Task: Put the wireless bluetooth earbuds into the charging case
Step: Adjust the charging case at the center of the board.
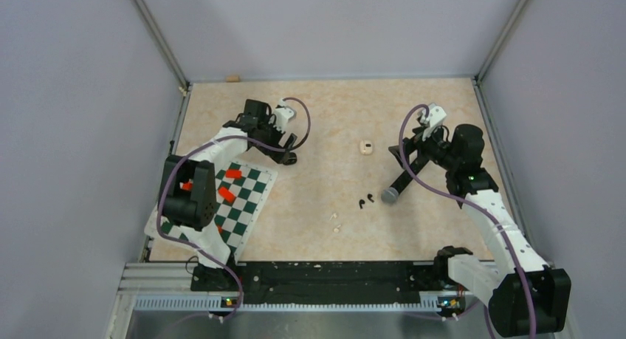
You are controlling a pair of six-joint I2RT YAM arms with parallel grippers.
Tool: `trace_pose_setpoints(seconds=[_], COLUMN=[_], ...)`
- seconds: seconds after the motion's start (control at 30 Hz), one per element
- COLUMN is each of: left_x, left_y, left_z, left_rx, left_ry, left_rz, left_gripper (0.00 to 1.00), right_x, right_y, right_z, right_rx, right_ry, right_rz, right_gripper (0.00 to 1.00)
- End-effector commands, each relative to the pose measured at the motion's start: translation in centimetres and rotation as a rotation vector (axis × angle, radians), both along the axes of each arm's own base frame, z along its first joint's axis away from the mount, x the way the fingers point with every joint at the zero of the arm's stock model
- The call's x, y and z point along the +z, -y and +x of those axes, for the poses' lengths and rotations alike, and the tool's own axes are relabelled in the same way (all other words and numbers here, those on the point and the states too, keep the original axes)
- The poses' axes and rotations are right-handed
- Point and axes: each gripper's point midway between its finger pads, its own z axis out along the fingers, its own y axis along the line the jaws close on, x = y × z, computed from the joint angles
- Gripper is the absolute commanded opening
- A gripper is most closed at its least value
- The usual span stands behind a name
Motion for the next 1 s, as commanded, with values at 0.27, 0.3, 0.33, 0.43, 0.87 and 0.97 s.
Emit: trace_pose_setpoints(seconds=[0.27,0.3,0.33,0.43,0.87,0.97], left_x=[-0.4,-0.1,0.1,0.6,-2.0,-2.5], left_y=[0.1,-0.2,-0.4,-0.8,-5.2,-4.6], left_z=[5.5,5.8,6.1,6.4,7.7,7.1], left_rx=[0.169,0.196,0.216,0.248,0.4,0.351], left_ry=[0.055,0.073,0.088,0.113,0.109,0.083], left_rz=[-0.044,-0.043,-0.041,-0.052,0.175,0.18], left_gripper=[0.99,0.99,0.99,0.99,0.98,0.98], right_x=[1.6,1.7,1.6,1.5,1.5,1.5], right_y=[0.2,0.2,0.2,0.1,0.2,0.2], right_z=[0.1,0.1,0.0,0.0,0.1,0.1], right_rx=[0.009,0.01,0.01,0.012,0.01,0.011], right_ry=[0.076,0.078,0.076,0.073,0.072,0.072], right_rz=[-0.005,-0.005,-0.006,-0.006,-0.006,-0.006], right_gripper=[0.93,0.93,0.93,0.93,0.93,0.93])
